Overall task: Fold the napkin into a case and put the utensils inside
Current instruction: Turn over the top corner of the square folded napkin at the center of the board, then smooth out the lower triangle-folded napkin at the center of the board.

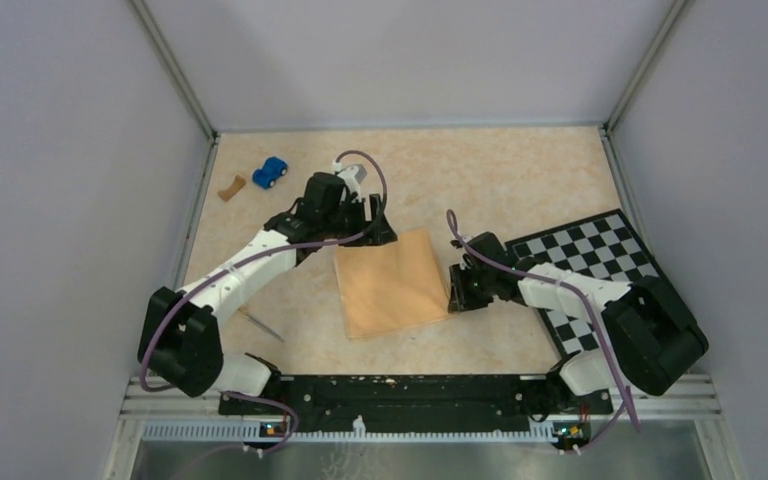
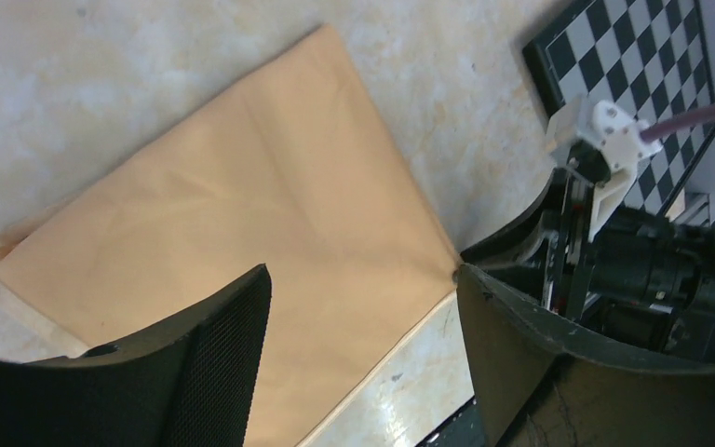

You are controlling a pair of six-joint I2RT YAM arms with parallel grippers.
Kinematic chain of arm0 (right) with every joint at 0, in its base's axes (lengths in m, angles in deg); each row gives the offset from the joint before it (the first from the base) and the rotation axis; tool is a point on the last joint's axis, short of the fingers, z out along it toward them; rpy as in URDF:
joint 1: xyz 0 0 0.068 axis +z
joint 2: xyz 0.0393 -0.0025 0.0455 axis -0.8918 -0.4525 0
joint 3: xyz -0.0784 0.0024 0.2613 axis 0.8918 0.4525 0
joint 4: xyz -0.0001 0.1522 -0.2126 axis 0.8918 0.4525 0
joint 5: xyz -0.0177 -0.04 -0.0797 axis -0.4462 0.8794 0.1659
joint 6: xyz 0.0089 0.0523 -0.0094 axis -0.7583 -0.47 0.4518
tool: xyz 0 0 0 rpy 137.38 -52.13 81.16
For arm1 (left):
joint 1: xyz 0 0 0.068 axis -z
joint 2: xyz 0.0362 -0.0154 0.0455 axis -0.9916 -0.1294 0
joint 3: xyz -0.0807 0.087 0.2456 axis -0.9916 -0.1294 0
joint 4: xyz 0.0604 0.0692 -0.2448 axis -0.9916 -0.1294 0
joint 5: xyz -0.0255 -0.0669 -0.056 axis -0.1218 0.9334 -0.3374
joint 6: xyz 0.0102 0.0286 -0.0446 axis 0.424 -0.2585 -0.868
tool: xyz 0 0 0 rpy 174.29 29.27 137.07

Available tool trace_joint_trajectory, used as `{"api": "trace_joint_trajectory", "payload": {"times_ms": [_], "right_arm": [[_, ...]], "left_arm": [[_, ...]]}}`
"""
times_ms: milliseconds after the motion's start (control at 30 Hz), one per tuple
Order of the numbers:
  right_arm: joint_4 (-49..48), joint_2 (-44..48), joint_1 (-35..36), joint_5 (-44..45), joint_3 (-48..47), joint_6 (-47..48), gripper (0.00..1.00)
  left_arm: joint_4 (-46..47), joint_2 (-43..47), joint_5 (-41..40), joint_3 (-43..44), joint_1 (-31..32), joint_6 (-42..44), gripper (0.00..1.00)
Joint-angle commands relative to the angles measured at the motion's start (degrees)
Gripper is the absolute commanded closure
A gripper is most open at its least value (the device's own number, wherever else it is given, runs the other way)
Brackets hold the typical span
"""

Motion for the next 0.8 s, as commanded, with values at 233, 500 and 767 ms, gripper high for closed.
{"api": "trace_joint_trajectory", "payload": {"times_ms": [233, 500, 767], "right_arm": [[7.15, 0.42, -7.02, 12.44, -2.11, -2.85, 1.0], [7.11, -0.34, -6.86, 7.61, -14.1, 2.03, 0.58], [-13.75, -18.63, -9.1, -19.91, -28.45, -6.39, 0.58]], "left_arm": [[4.66, 3.38, 4.2, -8.72, -4.79, -2.2, 0.22], [8.95, -4.55, 6.57, -8.5, -6.71, -2.9, 0.3], [10.58, -6.86, 7.02, -11.23, -11.57, -1.78, 0.41]]}}
